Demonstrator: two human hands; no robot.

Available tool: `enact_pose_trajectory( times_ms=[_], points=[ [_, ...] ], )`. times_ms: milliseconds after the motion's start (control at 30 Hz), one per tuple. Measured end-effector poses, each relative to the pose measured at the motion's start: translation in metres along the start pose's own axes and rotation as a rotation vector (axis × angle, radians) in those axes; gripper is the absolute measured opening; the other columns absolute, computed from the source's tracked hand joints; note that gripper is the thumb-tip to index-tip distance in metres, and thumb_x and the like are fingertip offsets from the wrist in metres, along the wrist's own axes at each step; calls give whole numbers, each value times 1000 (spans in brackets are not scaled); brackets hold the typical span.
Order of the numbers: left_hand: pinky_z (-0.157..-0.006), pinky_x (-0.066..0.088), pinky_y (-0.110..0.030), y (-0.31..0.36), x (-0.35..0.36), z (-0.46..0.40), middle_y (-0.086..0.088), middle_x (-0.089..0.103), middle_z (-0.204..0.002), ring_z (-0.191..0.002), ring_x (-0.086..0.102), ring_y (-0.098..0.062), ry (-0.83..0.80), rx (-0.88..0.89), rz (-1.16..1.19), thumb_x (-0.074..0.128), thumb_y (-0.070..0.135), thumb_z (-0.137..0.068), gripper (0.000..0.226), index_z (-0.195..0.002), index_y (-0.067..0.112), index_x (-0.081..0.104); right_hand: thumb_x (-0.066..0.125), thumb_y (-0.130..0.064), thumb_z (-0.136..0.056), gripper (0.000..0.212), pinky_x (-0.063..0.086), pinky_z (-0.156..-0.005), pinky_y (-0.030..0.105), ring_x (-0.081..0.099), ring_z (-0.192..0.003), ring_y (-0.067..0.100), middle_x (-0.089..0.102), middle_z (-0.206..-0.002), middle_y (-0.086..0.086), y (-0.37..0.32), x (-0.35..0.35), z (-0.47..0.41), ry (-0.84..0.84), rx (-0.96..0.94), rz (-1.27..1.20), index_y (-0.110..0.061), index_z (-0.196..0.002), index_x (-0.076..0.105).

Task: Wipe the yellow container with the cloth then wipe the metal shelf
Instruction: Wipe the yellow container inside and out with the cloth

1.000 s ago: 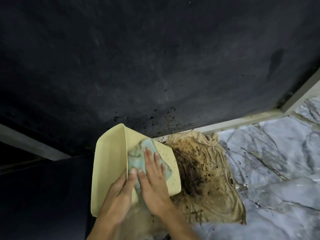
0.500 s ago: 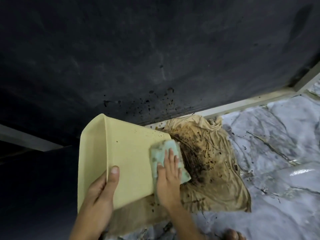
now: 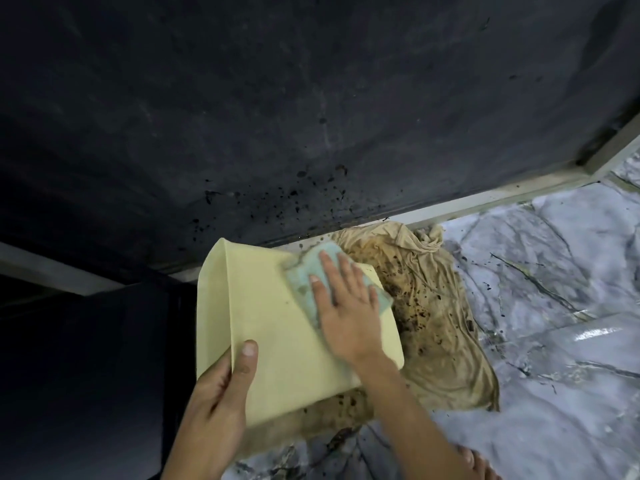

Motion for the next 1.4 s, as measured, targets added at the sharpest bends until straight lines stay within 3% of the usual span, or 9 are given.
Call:
enact_pose_trajectory(
  times_ms=[233, 367, 533, 700, 833, 1067, 1167, 1267, 1400],
  points=[
    [-119, 41, -37, -9, -5, -8, 26, 80, -115, -124, 67, -3, -34, -26, 67, 54, 63, -80, 46, -112, 43, 81, 9, -61, -98, 58, -6, -122, 48, -10, -151, 12, -3, -166, -14, 52, -6, -16, 32, 196, -12, -45, -154, 1],
    [-98, 53, -31, -8, -2, -8, 12, 86, -104, -111, 77, -11, -31, -11, 141, 57, 53, -82, 44, -105, 28, 84, 9, -53, -102, 53, -15, -120, 42, -22, -147, 7, -11, -161, -21, -42, 8, 7, -42, -58, -26, -45, -153, -4],
    [-115, 46, -43, -6, -2, -5, 10, 83, -119, -121, 74, -10, -76, 29, 172, 67, 86, -62, 72, -118, 41, 79, 21, -52, -103, 50, -14, -120, 36, -18, -148, 2, -1, -164, -23, -92, 16, 36, -61, -402, -19, -52, -152, 9],
    [-112, 42, -30, -16, -6, -10, 31, 81, -98, -99, 71, 19, -22, -16, 148, 63, 66, -86, 19, -82, 60, 81, 14, -73, -93, 57, 1, -123, 46, -11, -151, 11, 2, -166, -14, 24, -4, -25, -27, 12, 28, -59, -148, 6],
    [-118, 44, -44, -25, -10, -11, 19, 83, -111, -114, 75, -5, -17, -47, 180, 65, 89, -62, 51, -96, 55, 82, 9, -68, -94, 67, -2, -123, 47, -10, -152, 15, -1, -167, -7, 40, -5, -21, 17, 174, 75, -41, -155, 3],
    [-108, 50, -41, -19, -4, -6, 9, 85, -107, -110, 78, -10, 5, -41, 291, 74, 92, -45, 72, -96, 43, 86, 21, -60, -100, 56, -19, -118, 36, -21, -148, 3, -7, -165, -19, -106, 37, 39, -111, -364, 38, -51, -153, 5],
    [-98, 52, -33, -18, -9, -5, 11, 86, -99, -105, 79, -9, 3, -100, 259, 70, 81, -60, 61, -94, 33, 86, 17, -69, -94, 61, -11, -121, 38, -17, -149, 5, -5, -165, -18, -51, 20, 19, -41, -234, 56, -53, -151, 5],
    [-102, 49, -34, -18, -13, -5, 16, 85, -102, -99, 79, -2, -65, -181, 196, 77, 91, -33, 72, -90, 48, 85, 13, -74, -92, 62, -7, -122, 42, -13, -150, 9, -2, -165, -15, 29, -3, -16, -51, 22, 111, -55, -150, 4],
    [-92, 58, -40, -4, -6, -31, 2, 87, -101, -103, 78, -23, -180, -365, 121, 88, 63, -54, 72, -112, 22, 78, 35, -67, -92, 57, 11, -123, 37, 13, -150, 5, 22, -163, -15, 74, -19, -31, 26, 52, -202, -50, -146, 33]
  ],
)
Point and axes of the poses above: each hand's wrist, its own z-axis away from the middle knuckle, its own x-axis out of the palm, y = z × x, the point moved 8 cm from there along -z, towards the middle knuckle
